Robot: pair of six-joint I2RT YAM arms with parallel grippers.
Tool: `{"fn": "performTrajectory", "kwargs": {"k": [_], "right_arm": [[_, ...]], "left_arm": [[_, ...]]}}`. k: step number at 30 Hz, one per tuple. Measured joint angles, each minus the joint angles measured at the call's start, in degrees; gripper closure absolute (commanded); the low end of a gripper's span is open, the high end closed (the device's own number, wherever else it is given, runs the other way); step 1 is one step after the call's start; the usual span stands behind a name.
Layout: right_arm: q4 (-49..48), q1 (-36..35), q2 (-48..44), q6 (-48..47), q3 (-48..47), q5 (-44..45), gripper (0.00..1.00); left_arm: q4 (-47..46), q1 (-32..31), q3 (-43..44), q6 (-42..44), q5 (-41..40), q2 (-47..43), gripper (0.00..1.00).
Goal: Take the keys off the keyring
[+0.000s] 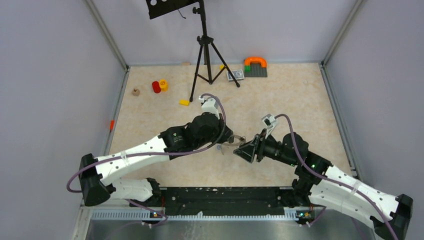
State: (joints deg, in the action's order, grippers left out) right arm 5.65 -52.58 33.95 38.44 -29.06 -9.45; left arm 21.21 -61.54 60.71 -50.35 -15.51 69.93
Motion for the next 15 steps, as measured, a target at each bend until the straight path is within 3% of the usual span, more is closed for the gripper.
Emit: {"fn": "performTrajectory", "kwargs": {"k": [9,15], "right_arm": [[-8.1,0.0,1.7,1.2,4.4,6.0,0.41],[-21.3,0.0,-0.2,-0.1,12.9,9.3,0.41]], "left_arm": [[2.4,0.0,3.0,-1.0,-1.1,0.0,1.00],[3.0,0.0,3.3,-1.0,-1.1,0.0,1.00]]}}
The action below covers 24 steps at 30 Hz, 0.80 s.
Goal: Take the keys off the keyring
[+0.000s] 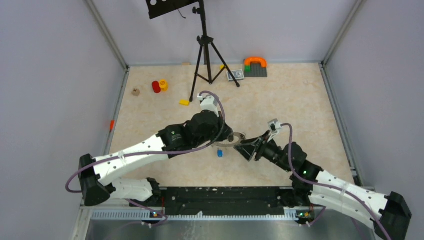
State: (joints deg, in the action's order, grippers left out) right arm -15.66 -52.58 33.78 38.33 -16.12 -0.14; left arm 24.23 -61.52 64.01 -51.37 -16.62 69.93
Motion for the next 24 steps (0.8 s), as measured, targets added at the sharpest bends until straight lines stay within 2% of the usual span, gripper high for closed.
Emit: {"fn": "performTrajectory", "kwargs": {"k": [5,15,24], "right_arm": [[-9.4,0.0,-0.3,-1.1,6.1,0.6,0.41],[-22.6,0.0,5.2,-0.7,7.0,-1.2,0.45],[-27.5,0.0,12.9,-0.2,7.2,0.0,0.38]], "left_arm": [[0.3,0.0,0.1,0.0,0.0,0.0,1.00],[0.3,0.1,0.3,-0.1,0.3,0.0,1.00],[0.2,0.1,0.6,-0.2,0.7,0.1,1.00]]}}
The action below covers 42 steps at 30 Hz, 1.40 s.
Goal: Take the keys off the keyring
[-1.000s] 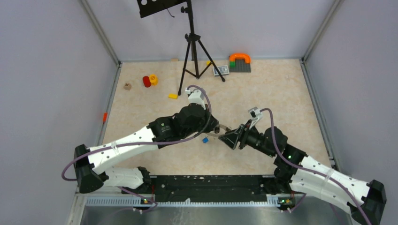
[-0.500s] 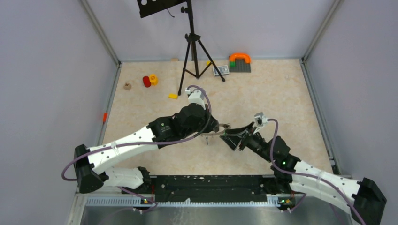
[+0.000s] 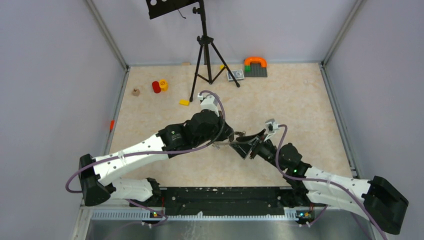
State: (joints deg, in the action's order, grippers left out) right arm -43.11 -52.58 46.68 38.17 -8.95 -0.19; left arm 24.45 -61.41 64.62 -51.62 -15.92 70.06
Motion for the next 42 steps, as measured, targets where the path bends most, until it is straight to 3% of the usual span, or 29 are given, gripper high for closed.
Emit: {"fn": "performTrajectory", "kwargs": {"k": [11,21,24,29,32,36,41,42], "right_arm": [[-8.5,0.0,6.4,-1.6,0.7,3.4,0.42],[-18.3,0.0,13.8,-1.8,0.7,3.1,0.57],[-21.7,0.0,14.9,-2.0,0.8,2.2,0.68],[-26.4,0.0,16.4,-1.6,2.0,0.2,1.00],[-26.9,0.0,16.3,-1.0,2.1,-0.7,1.00],[-20.5,0.0,11.9,-0.4,2.0,-1.4,1.00],[0.7,0.0,0.4,-1.3,-4.2,-1.2,1.00],[5.9,0.0,-1.9,-1.9,-6.1,-1.1,1.00]], "left_arm": [[-0.1,0.0,0.0,-1.0,0.5,0.1,1.00],[-0.4,0.1,0.0,-1.6,1.1,0.8,1.00],[-0.5,0.2,0.0,-1.9,1.1,0.8,1.00],[-0.5,0.2,0.0,-2.3,1.1,0.8,1.00],[-0.5,0.2,0.0,-2.3,1.0,0.8,1.00],[-0.4,0.2,0.0,-2.4,0.9,0.8,1.00],[-1.3,0.4,-1.2,-2.7,0.3,-0.7,0.99],[-2.2,0.6,-1.7,-2.7,0.2,-1.4,0.93]]}}
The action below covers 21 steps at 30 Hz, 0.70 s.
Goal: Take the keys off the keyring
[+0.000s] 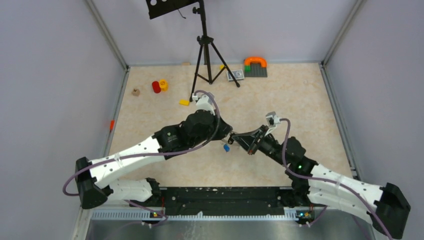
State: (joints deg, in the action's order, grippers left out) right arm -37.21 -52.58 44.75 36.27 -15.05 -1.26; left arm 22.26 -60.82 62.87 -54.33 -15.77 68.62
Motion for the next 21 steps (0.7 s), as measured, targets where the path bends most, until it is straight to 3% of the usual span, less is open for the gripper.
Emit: {"fn": "performTrajectory", "kwargs": {"k": [4,9,11,14,18,21], "right_arm": [[17.9,0.0,-4.7,-2.6,-8.5,0.2,1.00],[37.6,0.0,-2.1,-6.5,-20.0,0.2,1.00],[45.1,0.0,-0.3,-8.7,-24.2,0.1,1.00],[54.1,0.0,1.7,-12.0,-29.1,-0.7,1.00],[64.9,0.0,4.6,-17.9,-36.9,-4.0,1.00],[70.9,0.0,5.0,-23.2,-41.8,-7.8,1.00]], "left_arm": [[-3.9,0.7,-2.6,0.3,1.1,-3.1,0.65],[-9.5,1.2,-6.5,1.8,4.4,-7.1,0.33],[-11.1,1.2,-7.5,2.9,5.8,-8.7,0.24],[-12.8,1.2,-8.4,4.7,7.2,-11.3,0.22],[-15.6,1.2,-10.6,8.2,8.6,-16.0,0.41],[-18.9,1.2,-13.5,11.0,10.5,-19.8,0.46]]}}
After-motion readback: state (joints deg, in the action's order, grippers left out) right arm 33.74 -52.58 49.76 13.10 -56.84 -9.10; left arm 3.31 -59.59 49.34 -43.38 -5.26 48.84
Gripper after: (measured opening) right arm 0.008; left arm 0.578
